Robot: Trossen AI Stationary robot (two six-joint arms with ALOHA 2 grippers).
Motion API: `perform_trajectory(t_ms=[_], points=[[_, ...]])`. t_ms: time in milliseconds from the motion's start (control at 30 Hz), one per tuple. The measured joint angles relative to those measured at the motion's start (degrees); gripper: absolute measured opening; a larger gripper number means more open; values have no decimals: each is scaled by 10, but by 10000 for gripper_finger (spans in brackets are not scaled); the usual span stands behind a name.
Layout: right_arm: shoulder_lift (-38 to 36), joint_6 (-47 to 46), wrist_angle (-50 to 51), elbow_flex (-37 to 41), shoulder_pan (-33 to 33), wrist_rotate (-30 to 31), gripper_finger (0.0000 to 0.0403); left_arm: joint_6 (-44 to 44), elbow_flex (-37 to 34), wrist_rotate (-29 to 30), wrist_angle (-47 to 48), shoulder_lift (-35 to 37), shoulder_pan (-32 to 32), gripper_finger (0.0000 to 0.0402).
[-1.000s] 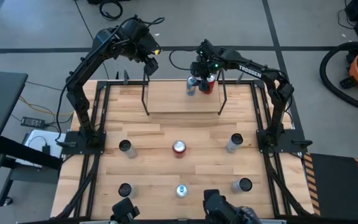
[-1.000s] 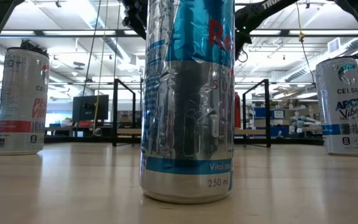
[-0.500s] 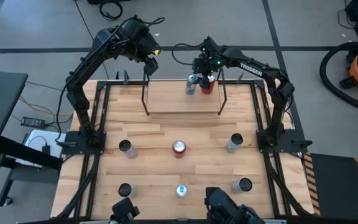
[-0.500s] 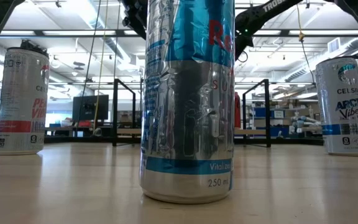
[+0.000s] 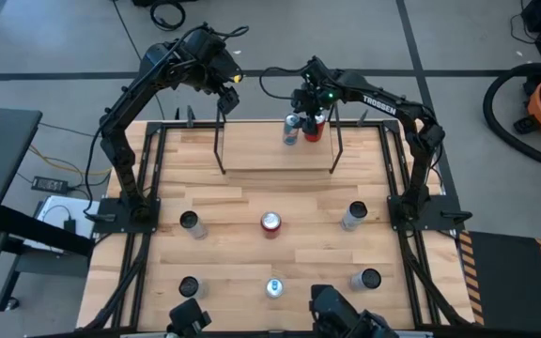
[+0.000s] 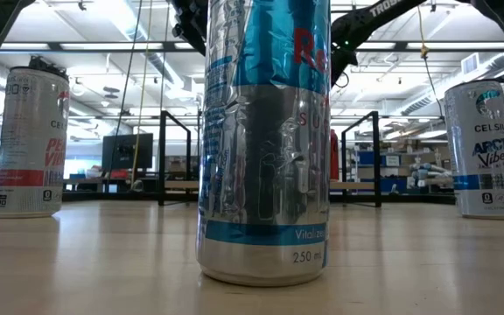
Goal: Place canned beverage on shelf
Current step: Put the top blue soda can on the shelf
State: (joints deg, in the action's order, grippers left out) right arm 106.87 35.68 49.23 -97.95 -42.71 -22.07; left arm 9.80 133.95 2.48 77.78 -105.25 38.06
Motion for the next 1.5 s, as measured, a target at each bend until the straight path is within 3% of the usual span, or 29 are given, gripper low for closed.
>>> perform_trajectory(t_ms=[1500], points=[[-1,-2,-11,-1,38,61,271,0,0,0,-8,0,0,286]])
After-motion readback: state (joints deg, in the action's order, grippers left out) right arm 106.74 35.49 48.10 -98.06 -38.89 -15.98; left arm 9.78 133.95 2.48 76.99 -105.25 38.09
